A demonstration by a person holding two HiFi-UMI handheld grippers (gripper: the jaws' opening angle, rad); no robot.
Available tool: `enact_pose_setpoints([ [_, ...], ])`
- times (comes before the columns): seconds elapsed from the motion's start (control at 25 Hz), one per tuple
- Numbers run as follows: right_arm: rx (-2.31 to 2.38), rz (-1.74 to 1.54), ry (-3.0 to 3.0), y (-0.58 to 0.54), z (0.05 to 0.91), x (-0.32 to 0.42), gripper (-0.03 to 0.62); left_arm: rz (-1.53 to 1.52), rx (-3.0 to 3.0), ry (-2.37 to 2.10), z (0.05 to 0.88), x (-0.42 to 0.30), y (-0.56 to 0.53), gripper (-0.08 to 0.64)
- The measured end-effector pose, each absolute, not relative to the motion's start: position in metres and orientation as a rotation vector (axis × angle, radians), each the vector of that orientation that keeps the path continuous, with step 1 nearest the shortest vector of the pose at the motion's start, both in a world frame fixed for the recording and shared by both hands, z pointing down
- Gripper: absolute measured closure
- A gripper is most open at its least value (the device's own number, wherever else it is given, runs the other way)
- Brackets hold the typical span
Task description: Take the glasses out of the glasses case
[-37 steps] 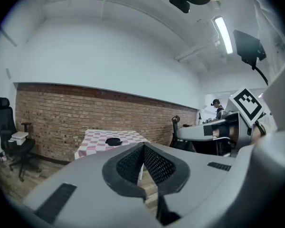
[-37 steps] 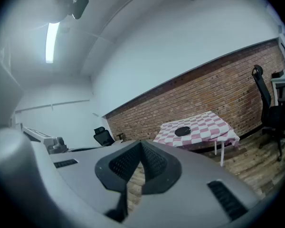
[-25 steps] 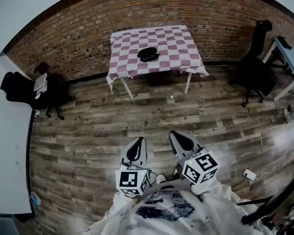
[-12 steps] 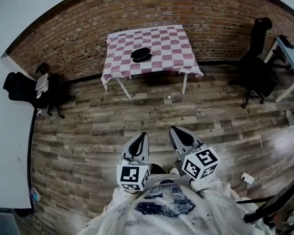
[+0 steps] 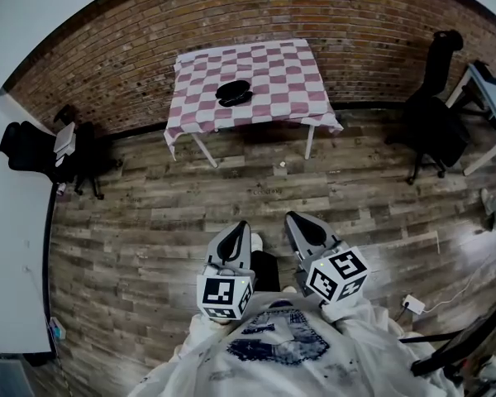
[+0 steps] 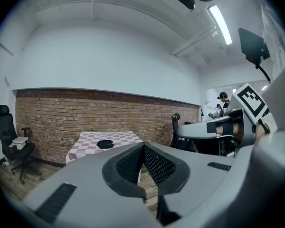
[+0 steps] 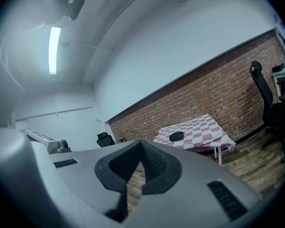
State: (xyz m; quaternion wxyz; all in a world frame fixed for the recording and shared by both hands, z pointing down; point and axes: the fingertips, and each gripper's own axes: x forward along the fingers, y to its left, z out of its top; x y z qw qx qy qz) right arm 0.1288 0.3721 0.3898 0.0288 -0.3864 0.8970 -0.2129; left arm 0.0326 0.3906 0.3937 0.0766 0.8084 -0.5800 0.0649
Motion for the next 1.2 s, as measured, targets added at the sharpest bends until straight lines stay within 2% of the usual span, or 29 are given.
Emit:
enact_pose_setpoints([
  [1.2,-1.26,-0.734,2.8,0.115,0.404,-0.018,0.578,0.179,2.388,-1.684,0.403,-0.117,0.124,0.551],
])
